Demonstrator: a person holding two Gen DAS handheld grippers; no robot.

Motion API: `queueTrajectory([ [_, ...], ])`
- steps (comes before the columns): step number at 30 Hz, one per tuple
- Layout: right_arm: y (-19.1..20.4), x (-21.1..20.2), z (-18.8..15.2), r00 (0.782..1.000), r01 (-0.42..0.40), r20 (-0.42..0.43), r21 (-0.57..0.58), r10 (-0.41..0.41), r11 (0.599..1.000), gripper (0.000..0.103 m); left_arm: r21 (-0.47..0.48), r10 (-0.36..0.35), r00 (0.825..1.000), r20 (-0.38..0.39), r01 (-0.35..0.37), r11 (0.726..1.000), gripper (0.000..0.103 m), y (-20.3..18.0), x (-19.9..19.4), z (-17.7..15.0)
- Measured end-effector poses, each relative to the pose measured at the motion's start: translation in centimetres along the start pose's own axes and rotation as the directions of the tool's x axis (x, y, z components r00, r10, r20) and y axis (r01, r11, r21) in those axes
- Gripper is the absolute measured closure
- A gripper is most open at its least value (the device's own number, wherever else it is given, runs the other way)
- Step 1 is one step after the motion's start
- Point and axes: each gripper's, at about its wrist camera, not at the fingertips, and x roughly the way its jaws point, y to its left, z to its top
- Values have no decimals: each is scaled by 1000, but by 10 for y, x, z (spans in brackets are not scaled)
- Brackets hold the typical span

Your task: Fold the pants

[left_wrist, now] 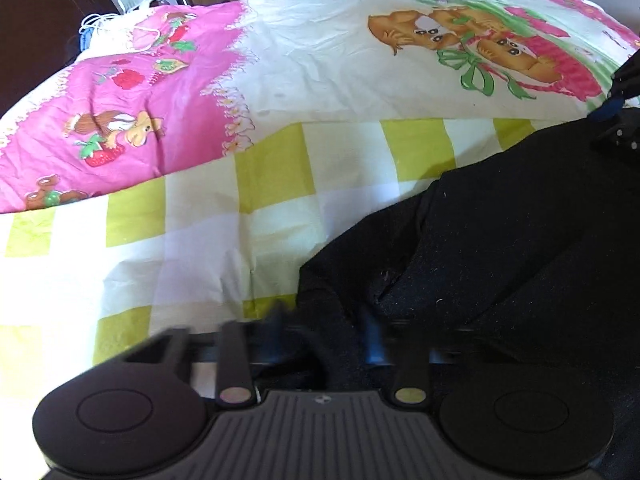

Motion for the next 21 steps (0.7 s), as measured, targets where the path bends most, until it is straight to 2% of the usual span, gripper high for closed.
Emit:
queueTrajectory([
  [1,0,-1,1,1000,-1,4,5,1,1000,87,8,-8,1000,3,8,1000,74,-2,-3,1],
  [3,1,-4,1,1000,-11,7,8,11,1000,103,44,3,1000,7,-3,999,77,-9,-6,3],
  [6,8,-7,1,1000,-2,-1,-42,2,999,103,51,10,1000,19,-11,999,78,-10,-9,6],
  [9,5,-16,2,998,42,48,-26,-40,999,102,4,-38,999,38,38,999,77,2,-11,8],
  [11,0,-20,5,997,40,70,-33,-37,999,95,8,-48,998,42,48,999,73,6,-9,8],
  [13,-3,-16,9,999,36,42,-55,-34,998,52,19,-70,997,37,70,997,56,10,-5,9],
  [15,-4,-8,12,1000,10,13,-88,-8,996,44,13,-101,994,35,100,995,26,14,0,9],
  [16,-4,-3,13,1000,-1,-8,-98,0,995,43,19,-108,994,34,107,994,24,14,3,9],
  [17,-5,2,14,1000,-8,-16,-98,7,995,42,28,-106,994,29,105,994,22,13,6,8],
  [19,-9,8,16,999,-33,-35,-68,31,997,49,54,-102,995,4,102,993,21,11,12,7],
  [20,-10,9,17,999,-41,-34,-51,40,998,54,68,-94,996,-6,94,993,29,8,13,7],
  [21,-10,9,15,998,-52,-32,-39,51,998,74,74,-89,996,-16,89,993,46,6,13,8],
])
